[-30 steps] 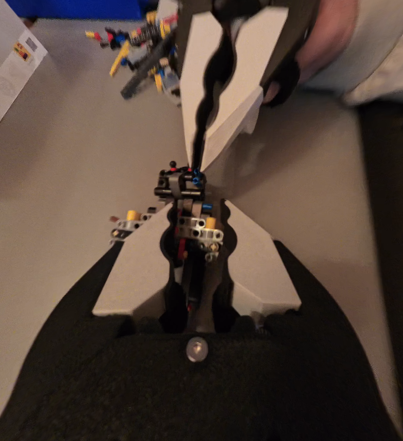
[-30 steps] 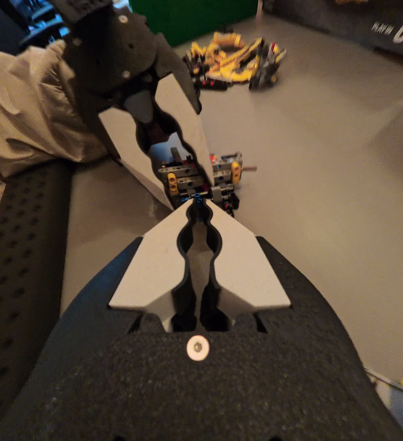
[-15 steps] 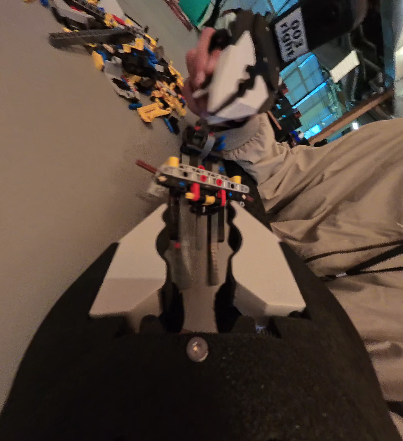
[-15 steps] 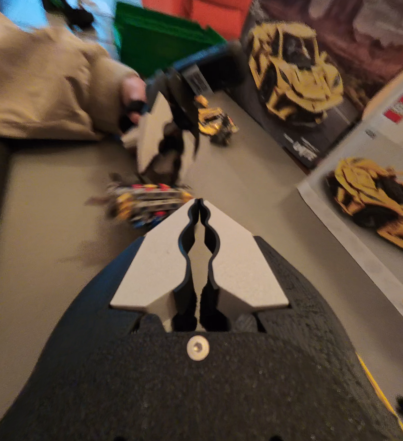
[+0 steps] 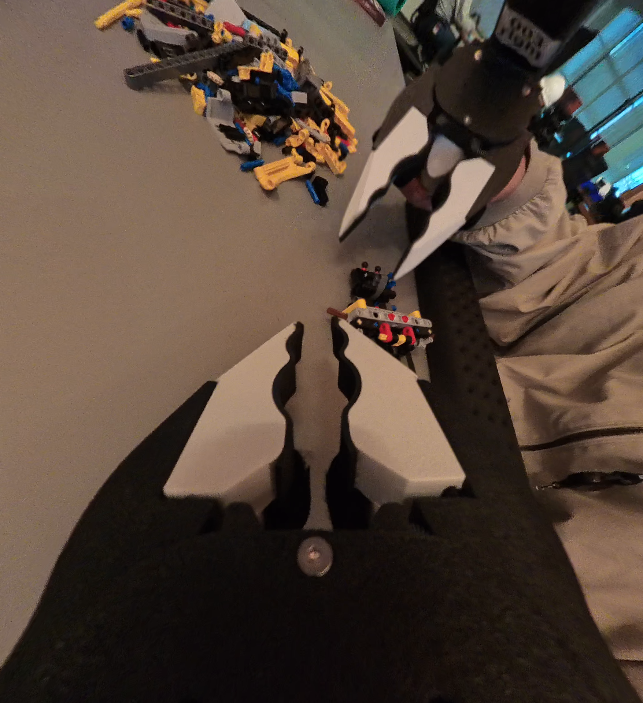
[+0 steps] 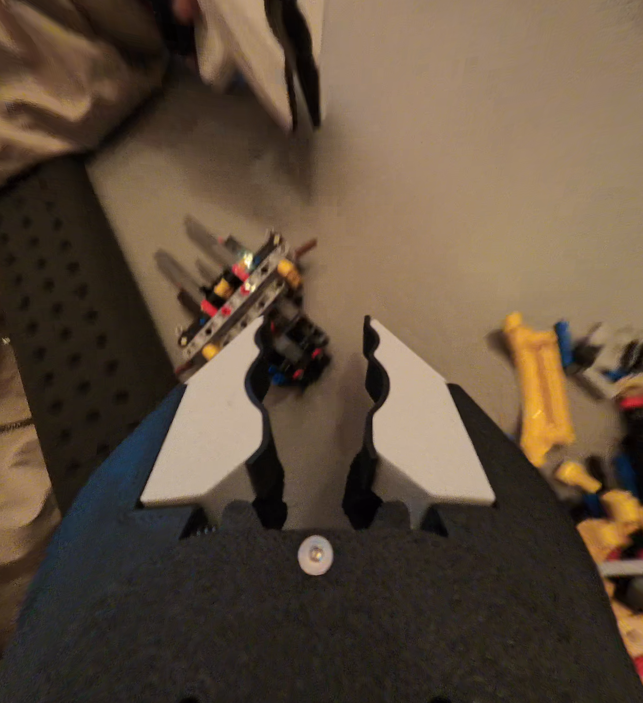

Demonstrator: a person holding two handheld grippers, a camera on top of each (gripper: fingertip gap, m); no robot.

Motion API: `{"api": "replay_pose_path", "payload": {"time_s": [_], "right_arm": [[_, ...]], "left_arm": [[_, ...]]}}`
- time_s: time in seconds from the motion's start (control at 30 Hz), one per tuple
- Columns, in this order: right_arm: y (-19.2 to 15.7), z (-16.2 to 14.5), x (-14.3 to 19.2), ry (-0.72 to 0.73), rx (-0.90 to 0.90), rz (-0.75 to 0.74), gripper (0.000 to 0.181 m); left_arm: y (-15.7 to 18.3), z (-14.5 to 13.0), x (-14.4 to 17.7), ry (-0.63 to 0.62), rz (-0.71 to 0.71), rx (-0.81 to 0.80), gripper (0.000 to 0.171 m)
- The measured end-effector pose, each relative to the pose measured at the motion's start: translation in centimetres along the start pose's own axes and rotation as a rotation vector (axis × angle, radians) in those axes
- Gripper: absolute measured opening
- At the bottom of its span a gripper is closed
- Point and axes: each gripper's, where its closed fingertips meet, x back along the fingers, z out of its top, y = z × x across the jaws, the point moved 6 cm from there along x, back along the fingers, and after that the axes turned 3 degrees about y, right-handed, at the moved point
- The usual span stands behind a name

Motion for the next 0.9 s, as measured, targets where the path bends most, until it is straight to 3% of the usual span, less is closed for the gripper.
{"api": "replay_pose_path", "payload": {"time_s": [0.07, 0.13, 0.2, 0.37, 0.5, 0.67, 0.77, 0.83, 0.9], "right_arm": [[-0.7, -1.7, -0.2, -0.039, -0.011, -0.076, 0.046], [-1.2, -2.1, -0.1, 0.045, -0.059, -0.114, 0.034], [-1.4, -2.4, -0.5, 0.055, -0.147, -0.117, 0.042], [-2.6, -1.2, -2.2, -0.022, -0.015, -0.139, 0.038], [-2.9, 1.7, -2.7, -0.069, 0.365, -0.276, 0.033], [-4.4, 8.0, -2.3, 0.051, 0.886, -0.364, 0.033], [-4.5, 10.3, -2.3, 0.054, 0.995, -0.350, 0.033], [-4.7, 11.3, -2.8, 0.049, 1.040, -0.318, 0.033], [-4.3, 12.0, -3.1, 0.045, 0.998, -0.336, 0.033]], "left_arm": [[0.3, 0.0, -0.9, -0.021, 0.002, -0.018, 0.018], [0.6, -0.4, -1.6, -0.049, -0.013, -0.018, 0.021], [0.7, -0.7, -2.2, -0.064, -0.003, -0.017, 0.022], [1.5, -0.7, -3.2, -0.068, -0.020, -0.012, 0.035], [2.7, 0.5, -2.6, 0.025, -0.131, 0.030, 0.048], [3.6, 2.0, -0.5, 0.109, -0.198, 0.049, 0.047], [3.5, 2.4, 0.9, 0.152, -0.200, 0.043, 0.043], [3.5, 3.1, 1.7, 0.203, -0.214, 0.044, 0.020], [3.1, 3.3, 2.2, 0.224, -0.191, 0.055, 0.017]]}}
